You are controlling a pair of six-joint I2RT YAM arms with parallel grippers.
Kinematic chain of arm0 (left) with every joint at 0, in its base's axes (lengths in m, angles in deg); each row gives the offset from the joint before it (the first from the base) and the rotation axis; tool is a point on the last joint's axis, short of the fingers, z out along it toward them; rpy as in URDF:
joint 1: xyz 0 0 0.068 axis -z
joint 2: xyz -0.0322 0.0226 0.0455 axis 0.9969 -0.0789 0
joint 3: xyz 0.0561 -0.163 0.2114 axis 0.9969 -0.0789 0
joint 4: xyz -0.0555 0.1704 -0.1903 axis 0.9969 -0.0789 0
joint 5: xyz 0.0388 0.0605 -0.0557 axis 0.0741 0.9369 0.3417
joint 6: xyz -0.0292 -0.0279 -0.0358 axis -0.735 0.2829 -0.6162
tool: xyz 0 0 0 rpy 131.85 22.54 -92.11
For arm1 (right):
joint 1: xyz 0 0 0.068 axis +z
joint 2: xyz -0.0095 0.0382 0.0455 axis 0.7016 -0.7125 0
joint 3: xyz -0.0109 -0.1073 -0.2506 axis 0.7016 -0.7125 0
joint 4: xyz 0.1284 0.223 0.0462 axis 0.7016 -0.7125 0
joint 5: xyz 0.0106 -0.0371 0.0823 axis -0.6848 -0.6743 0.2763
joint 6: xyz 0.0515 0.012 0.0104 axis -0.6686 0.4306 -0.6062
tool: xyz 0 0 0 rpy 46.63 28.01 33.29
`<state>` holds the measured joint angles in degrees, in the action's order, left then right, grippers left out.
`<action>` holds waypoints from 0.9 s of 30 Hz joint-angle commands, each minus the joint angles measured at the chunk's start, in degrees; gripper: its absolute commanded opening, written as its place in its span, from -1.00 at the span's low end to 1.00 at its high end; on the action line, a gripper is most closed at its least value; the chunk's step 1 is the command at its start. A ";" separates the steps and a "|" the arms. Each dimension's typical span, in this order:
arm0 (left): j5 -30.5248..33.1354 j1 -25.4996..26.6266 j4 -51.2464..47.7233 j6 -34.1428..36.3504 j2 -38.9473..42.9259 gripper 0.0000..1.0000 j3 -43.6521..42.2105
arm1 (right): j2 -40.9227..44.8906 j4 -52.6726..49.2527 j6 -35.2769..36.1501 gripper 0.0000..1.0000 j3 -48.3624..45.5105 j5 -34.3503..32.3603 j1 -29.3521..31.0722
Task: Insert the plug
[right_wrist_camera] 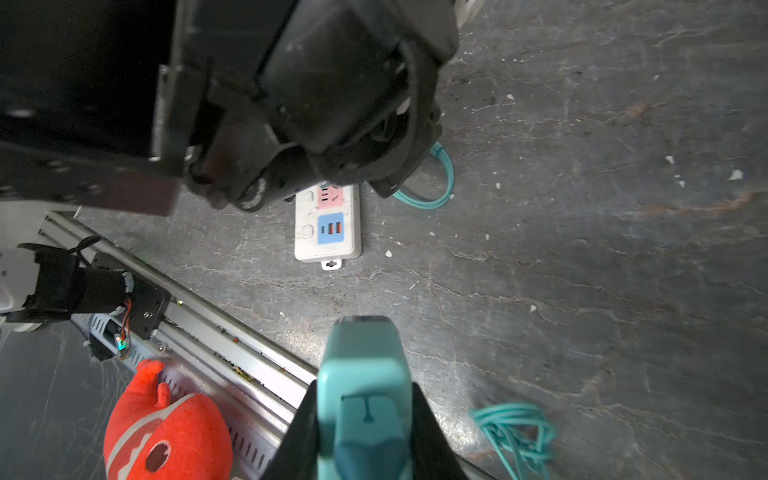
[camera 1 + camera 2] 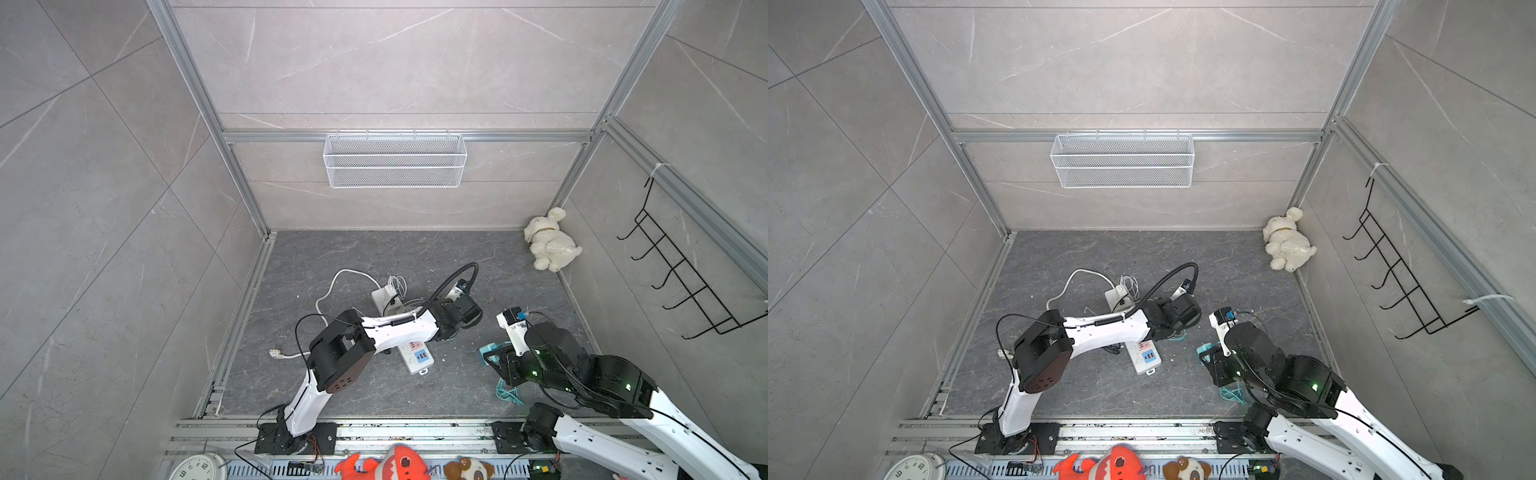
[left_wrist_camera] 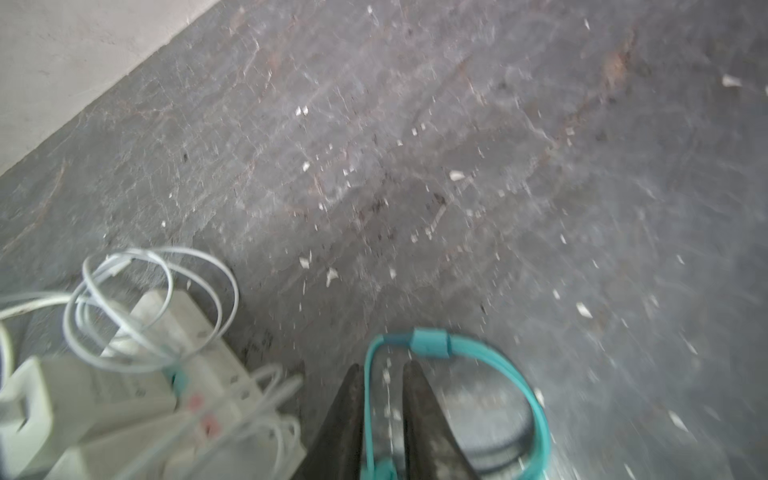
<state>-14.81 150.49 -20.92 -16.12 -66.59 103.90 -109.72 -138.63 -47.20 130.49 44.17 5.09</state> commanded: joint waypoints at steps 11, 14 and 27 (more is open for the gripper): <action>0.42 4.00 -28.73 -14.68 2.82 -0.68 2.34 | -4.01 -0.84 -0.24 -0.64 4.28 -4.38 0.12; 3.31 3.46 -30.10 -14.42 1.58 -0.68 2.76 | -4.40 -0.02 -0.03 -0.64 3.87 -3.30 0.19; 2.99 -0.72 -23.02 -7.64 -6.23 -0.68 5.83 | -3.13 0.29 0.48 -0.62 3.19 -1.56 0.13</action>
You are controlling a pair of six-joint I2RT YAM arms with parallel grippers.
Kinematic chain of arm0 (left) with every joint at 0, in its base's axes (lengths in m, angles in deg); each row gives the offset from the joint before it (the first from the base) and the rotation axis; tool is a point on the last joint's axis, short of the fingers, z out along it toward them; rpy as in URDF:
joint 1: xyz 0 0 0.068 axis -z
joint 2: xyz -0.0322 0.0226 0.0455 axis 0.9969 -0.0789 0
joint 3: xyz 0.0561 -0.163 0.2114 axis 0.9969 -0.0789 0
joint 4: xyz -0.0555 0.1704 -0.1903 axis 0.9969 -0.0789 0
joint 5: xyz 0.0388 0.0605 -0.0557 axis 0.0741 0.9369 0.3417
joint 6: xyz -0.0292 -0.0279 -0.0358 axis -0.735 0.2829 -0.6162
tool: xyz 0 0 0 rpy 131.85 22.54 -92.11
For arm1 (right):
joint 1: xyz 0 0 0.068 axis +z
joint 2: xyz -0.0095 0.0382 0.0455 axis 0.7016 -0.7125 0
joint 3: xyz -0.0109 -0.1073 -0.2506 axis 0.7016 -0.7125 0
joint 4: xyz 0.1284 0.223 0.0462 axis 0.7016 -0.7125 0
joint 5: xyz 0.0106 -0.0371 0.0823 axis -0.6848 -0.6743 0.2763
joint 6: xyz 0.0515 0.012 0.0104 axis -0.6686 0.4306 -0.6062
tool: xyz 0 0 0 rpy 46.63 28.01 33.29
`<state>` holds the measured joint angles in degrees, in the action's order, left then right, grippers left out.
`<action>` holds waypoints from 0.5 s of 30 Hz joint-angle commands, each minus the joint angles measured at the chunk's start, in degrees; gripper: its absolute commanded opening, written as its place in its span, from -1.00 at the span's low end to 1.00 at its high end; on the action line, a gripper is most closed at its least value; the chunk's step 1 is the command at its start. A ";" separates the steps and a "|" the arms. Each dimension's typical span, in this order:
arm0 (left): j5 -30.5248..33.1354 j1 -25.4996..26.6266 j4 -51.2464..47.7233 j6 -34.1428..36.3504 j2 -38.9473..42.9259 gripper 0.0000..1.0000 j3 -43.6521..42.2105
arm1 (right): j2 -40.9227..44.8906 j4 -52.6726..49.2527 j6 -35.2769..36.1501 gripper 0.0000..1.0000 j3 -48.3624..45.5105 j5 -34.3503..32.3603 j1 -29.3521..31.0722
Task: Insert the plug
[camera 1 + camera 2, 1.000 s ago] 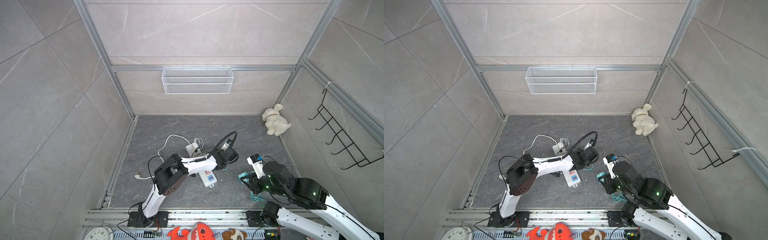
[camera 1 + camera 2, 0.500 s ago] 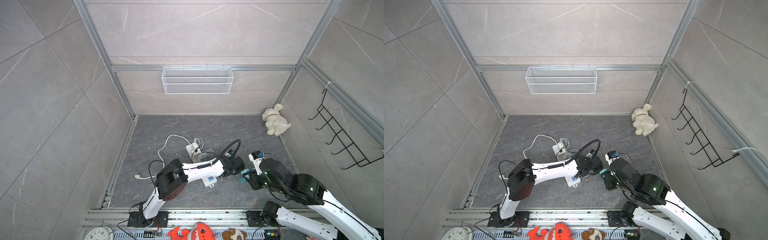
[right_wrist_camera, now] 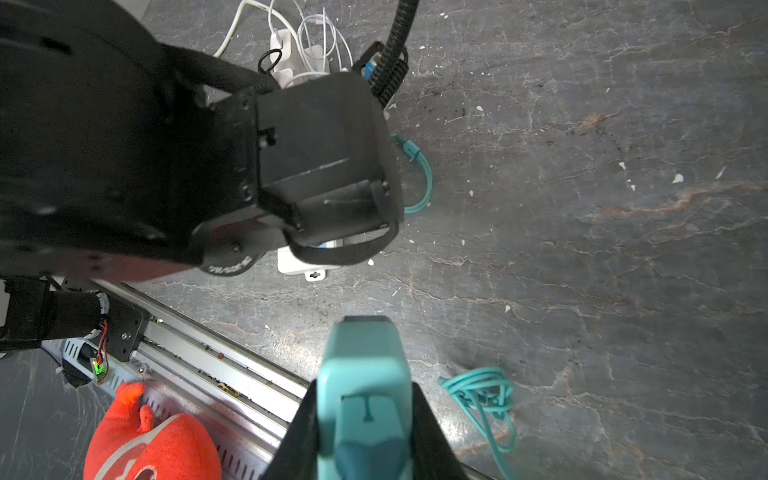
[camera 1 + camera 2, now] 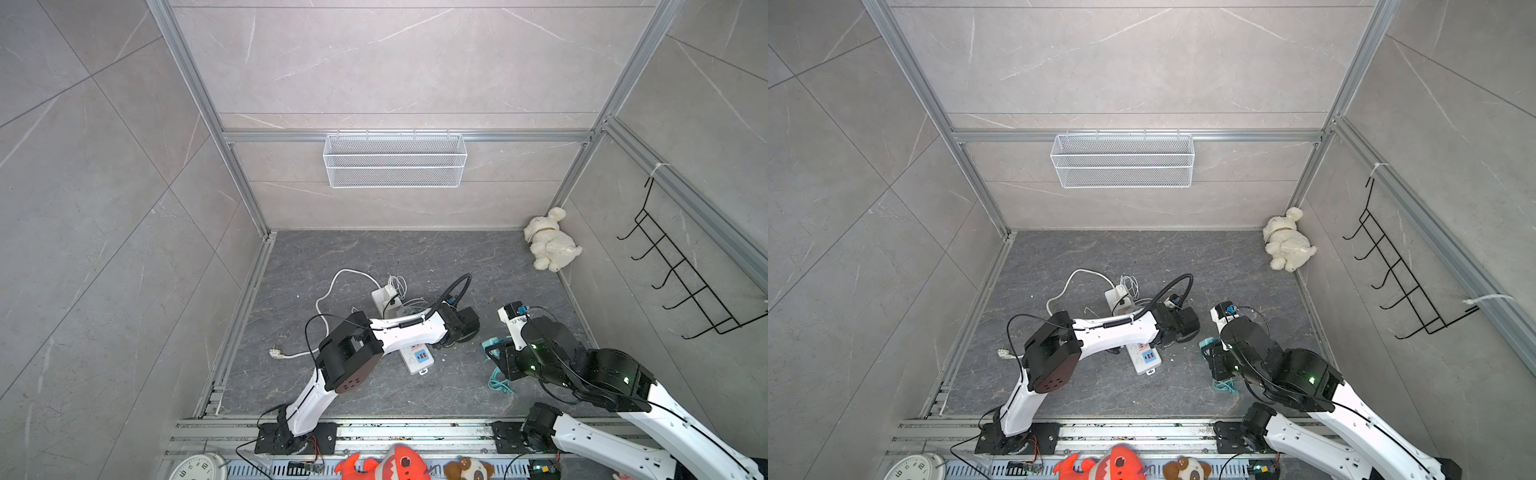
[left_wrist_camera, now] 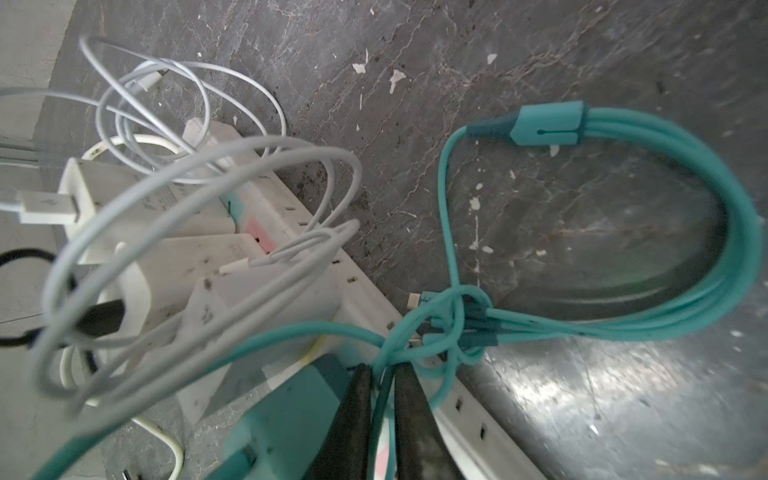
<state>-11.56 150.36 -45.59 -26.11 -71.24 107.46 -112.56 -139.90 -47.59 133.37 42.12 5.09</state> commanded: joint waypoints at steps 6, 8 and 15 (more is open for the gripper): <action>-2.13 -1.69 10.30 6.29 -2.36 -0.68 2.53 | -0.60 2.53 1.13 -0.61 -0.06 0.68 0.12; -2.37 -1.76 15.02 7.45 -2.69 -0.68 2.77 | -0.86 2.61 1.14 -0.62 -0.05 0.69 0.12; 1.46 -2.55 18.89 7.75 -2.60 -0.50 3.43 | -0.28 4.81 0.95 -0.61 -2.21 4.22 0.18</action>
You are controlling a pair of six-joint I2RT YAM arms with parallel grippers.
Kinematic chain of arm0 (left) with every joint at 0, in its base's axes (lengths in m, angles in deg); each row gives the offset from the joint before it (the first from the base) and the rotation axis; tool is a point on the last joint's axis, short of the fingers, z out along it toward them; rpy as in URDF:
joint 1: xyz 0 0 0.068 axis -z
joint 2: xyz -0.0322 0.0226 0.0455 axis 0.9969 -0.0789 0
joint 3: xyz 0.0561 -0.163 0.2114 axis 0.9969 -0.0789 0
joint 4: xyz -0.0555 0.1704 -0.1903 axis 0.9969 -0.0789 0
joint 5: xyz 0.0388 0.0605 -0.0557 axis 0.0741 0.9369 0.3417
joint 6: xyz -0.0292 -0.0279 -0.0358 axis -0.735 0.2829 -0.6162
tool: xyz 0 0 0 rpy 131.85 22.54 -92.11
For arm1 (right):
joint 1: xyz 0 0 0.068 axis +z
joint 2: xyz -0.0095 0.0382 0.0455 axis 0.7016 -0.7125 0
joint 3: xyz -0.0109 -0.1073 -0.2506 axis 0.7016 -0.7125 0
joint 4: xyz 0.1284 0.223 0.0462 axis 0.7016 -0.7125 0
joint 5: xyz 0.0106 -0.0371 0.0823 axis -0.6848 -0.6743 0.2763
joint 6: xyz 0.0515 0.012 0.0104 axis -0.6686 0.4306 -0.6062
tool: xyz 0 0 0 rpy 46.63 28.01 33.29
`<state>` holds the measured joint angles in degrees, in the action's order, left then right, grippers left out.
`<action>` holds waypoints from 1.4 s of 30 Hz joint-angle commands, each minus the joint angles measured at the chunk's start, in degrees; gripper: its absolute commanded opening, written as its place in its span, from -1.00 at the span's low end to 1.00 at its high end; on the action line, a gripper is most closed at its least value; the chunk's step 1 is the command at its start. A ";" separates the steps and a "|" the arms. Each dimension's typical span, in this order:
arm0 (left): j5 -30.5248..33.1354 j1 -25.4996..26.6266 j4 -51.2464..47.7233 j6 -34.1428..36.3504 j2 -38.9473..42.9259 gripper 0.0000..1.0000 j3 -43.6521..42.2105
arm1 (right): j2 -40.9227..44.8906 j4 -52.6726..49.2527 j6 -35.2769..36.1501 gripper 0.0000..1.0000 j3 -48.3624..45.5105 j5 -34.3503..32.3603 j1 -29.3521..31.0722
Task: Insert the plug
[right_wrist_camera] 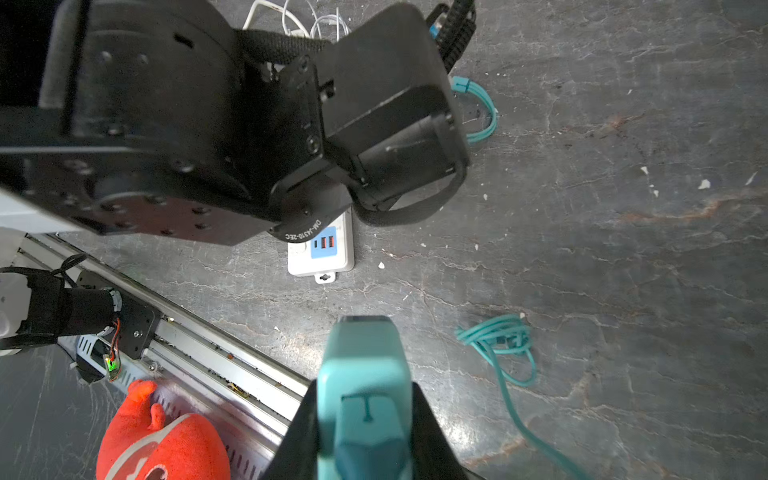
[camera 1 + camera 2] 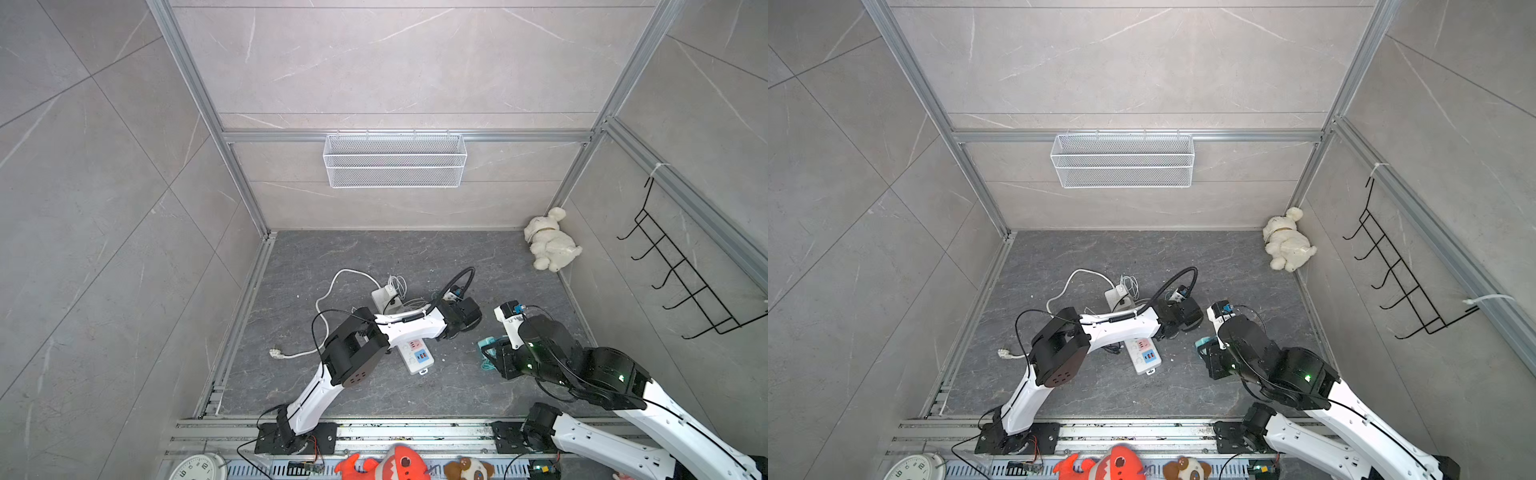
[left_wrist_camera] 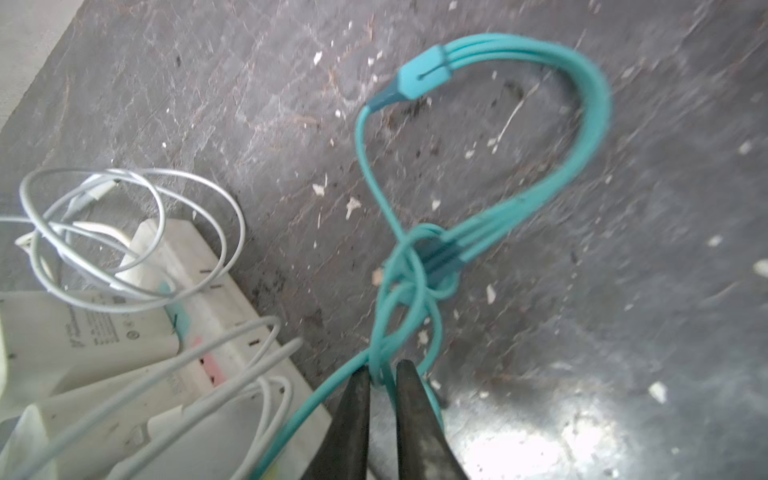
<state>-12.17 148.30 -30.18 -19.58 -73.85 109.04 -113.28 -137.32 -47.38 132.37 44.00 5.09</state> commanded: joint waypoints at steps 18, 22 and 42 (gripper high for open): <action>-13.67 0.06 12.83 -6.52 29.10 0.06 -25.69 | -9.47 17.79 8.39 -0.62 2.99 13.23 0.15; -11.09 0.79 14.33 -9.28 36.93 0.07 -33.53 | -14.90 19.34 10.32 -0.62 5.73 15.16 0.16; 6.05 0.89 10.29 -17.48 56.68 0.07 -51.95 | -35.28 18.89 11.09 -0.71 8.00 7.16 -0.87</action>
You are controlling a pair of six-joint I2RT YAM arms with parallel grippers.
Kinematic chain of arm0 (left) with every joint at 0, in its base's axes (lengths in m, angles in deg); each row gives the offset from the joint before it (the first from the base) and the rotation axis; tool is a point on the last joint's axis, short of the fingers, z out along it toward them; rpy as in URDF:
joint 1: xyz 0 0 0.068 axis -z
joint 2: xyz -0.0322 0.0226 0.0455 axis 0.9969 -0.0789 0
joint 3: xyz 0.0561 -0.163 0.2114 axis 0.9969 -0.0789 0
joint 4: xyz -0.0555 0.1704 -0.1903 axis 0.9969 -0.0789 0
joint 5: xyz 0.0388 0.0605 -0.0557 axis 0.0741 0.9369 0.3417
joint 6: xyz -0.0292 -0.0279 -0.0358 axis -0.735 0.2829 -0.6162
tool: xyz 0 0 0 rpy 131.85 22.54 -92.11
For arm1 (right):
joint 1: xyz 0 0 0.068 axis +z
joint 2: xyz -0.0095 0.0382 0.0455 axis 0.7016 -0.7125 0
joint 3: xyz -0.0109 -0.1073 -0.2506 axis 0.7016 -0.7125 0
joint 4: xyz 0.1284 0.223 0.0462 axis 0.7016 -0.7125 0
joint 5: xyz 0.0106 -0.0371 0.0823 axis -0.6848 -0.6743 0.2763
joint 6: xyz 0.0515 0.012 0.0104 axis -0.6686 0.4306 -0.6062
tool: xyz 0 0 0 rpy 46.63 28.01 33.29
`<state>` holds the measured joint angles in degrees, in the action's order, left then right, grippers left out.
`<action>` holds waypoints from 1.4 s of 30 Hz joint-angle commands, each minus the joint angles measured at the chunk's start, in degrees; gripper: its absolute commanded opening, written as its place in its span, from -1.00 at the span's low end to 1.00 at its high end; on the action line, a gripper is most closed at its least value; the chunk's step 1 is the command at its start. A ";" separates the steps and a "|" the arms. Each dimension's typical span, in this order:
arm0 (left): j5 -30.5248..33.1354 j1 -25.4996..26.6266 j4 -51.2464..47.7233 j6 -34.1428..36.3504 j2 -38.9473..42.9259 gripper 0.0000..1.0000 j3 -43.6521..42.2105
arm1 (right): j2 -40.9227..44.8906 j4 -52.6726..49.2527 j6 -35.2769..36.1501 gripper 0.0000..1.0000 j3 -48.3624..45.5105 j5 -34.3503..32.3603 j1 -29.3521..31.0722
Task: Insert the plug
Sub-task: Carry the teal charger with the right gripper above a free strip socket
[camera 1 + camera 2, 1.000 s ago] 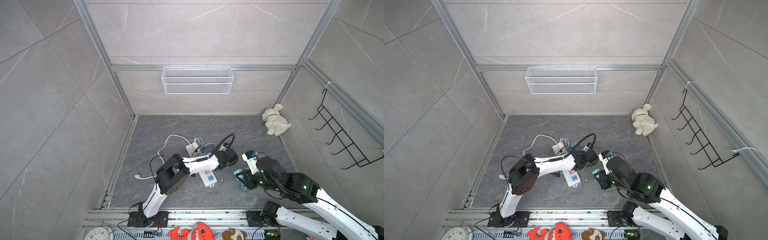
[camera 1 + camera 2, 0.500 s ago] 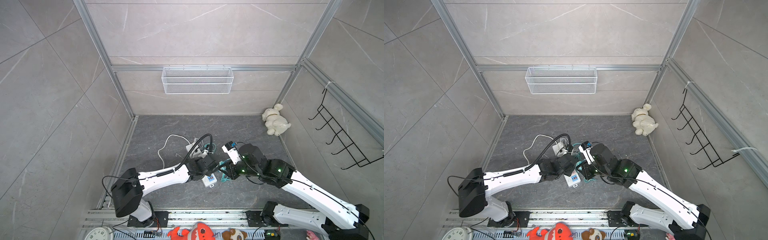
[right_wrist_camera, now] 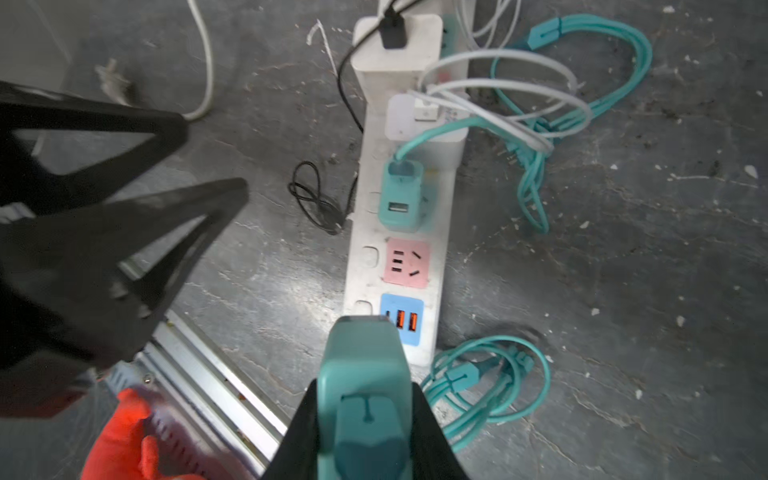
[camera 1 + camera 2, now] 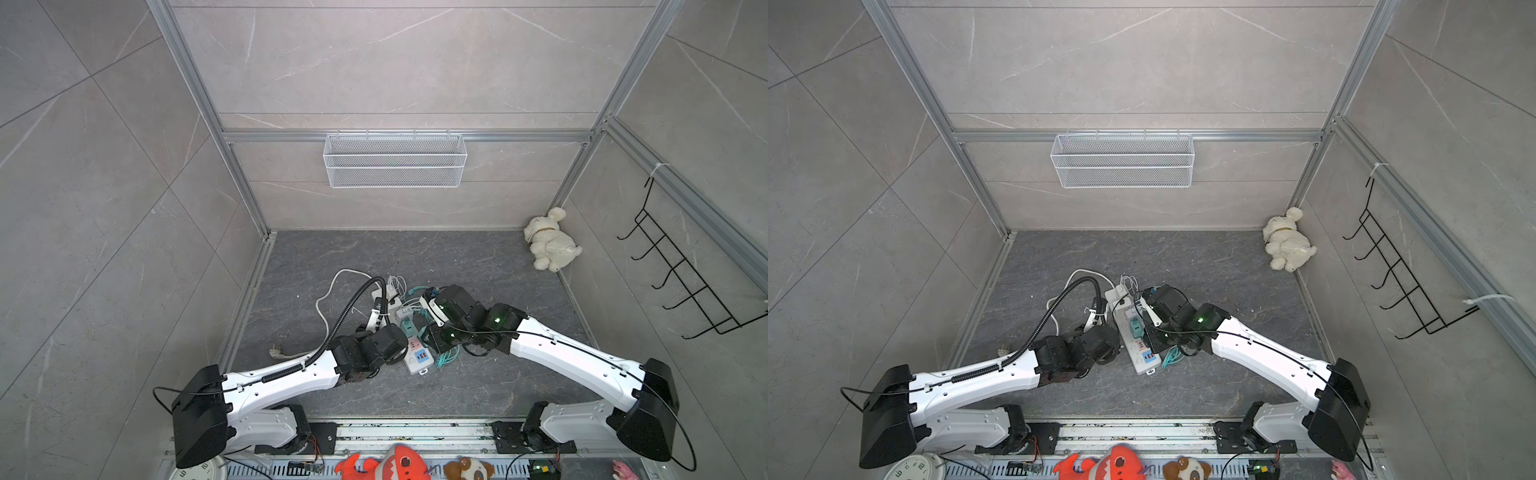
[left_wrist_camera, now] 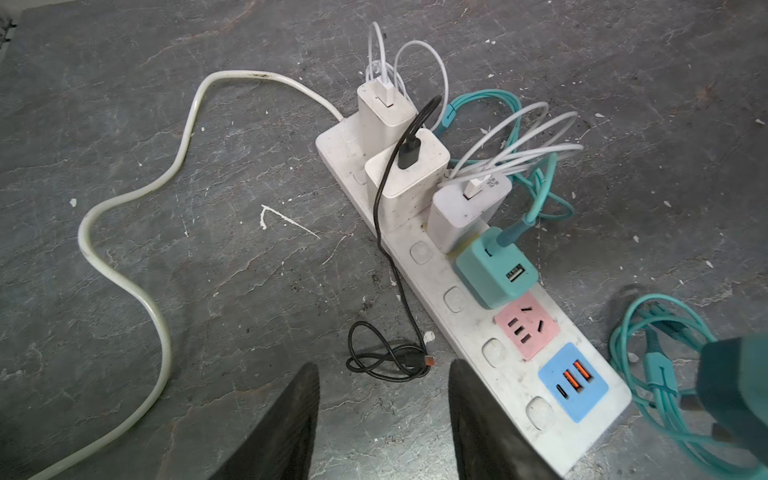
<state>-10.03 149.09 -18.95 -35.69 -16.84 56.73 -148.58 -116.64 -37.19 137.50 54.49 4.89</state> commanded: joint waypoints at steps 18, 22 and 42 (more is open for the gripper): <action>11.41 0.07 -0.17 -3.24 -1.30 0.02 -0.44 | -9.46 -7.09 6.61 -0.74 13.31 -9.38 -15.42; 12.70 0.02 -0.59 -4.01 -1.27 0.02 -0.68 | -12.53 -2.97 6.82 -0.75 9.57 -0.79 -15.01; 16.11 0.04 2.92 -4.54 -0.53 0.10 -3.52 | -9.76 5.01 2.79 -0.76 -2.92 2.79 -6.10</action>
<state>3.46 149.09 -17.68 -38.88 -17.52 53.10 -158.68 -113.67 -33.23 134.22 56.43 -2.26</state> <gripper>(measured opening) 0.548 0.271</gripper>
